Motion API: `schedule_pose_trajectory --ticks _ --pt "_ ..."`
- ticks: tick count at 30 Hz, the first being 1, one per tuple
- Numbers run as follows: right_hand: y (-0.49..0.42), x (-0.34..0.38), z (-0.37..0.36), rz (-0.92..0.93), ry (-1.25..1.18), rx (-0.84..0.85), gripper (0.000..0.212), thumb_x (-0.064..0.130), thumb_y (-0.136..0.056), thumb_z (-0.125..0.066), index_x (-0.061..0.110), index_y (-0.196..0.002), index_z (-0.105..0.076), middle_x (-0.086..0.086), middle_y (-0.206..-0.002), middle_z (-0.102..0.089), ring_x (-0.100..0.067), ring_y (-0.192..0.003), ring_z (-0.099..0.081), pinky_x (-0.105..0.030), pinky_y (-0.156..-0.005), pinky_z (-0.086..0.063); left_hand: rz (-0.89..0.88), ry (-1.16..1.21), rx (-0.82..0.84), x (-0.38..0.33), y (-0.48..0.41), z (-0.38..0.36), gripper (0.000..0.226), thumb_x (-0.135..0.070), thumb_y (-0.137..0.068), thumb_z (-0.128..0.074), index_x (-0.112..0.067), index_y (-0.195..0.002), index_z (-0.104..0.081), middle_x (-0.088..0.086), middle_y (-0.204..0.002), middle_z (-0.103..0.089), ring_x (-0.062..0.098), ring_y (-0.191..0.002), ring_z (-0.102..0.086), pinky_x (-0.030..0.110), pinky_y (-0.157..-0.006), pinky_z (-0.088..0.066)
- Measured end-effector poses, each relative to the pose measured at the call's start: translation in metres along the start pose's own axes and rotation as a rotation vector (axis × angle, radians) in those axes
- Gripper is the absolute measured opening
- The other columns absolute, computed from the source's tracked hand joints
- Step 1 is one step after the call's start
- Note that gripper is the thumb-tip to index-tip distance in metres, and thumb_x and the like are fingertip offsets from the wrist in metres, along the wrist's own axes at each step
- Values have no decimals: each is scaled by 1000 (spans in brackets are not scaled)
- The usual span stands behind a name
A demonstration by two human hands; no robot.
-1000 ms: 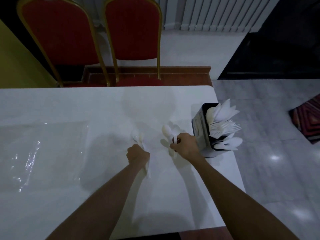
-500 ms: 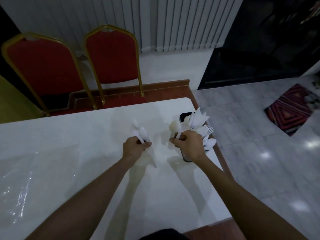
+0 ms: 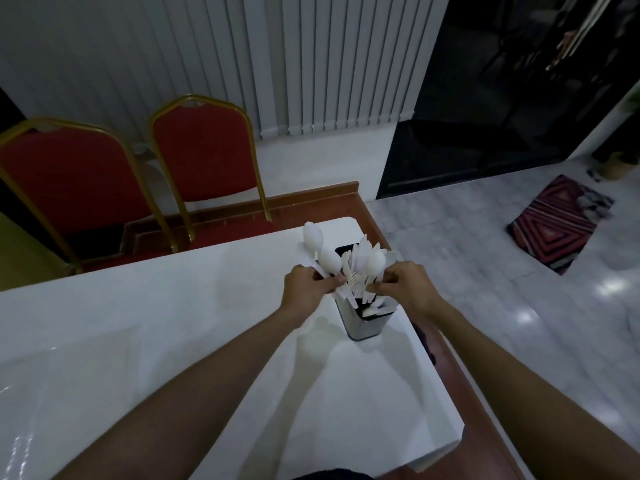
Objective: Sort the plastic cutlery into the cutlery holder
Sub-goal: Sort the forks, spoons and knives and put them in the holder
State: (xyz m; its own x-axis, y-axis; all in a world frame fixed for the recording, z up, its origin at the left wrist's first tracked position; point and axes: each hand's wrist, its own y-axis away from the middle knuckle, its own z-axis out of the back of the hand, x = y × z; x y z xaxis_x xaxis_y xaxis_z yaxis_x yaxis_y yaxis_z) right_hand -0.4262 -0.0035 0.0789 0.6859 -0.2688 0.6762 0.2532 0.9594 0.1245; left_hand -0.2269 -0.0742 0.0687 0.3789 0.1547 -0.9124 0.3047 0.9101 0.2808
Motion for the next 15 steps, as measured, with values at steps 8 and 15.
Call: schedule_pose_trajectory --ticks 8,15 --pt "-16 -22 1 39 166 88 24 30 -68 -84 10 -76 -75 -8 -76 -71 -22 -72 -65 -38 -66 -52 -62 -47 -3 6 6 -29 29 -30 -72 -81 -5 -83 -70 6 -81 -74 16 -77 -68 29 -68 -52" --pt "-12 -26 2 147 190 234 16 27 -66 -86 26 -79 -77 14 -76 -72 5 -70 -61 -6 -61 -41 -117 -148 -6 19 9 -47 27 -23 -67 -85 -5 -76 -67 5 -75 -69 14 -70 -63 14 -58 -44"
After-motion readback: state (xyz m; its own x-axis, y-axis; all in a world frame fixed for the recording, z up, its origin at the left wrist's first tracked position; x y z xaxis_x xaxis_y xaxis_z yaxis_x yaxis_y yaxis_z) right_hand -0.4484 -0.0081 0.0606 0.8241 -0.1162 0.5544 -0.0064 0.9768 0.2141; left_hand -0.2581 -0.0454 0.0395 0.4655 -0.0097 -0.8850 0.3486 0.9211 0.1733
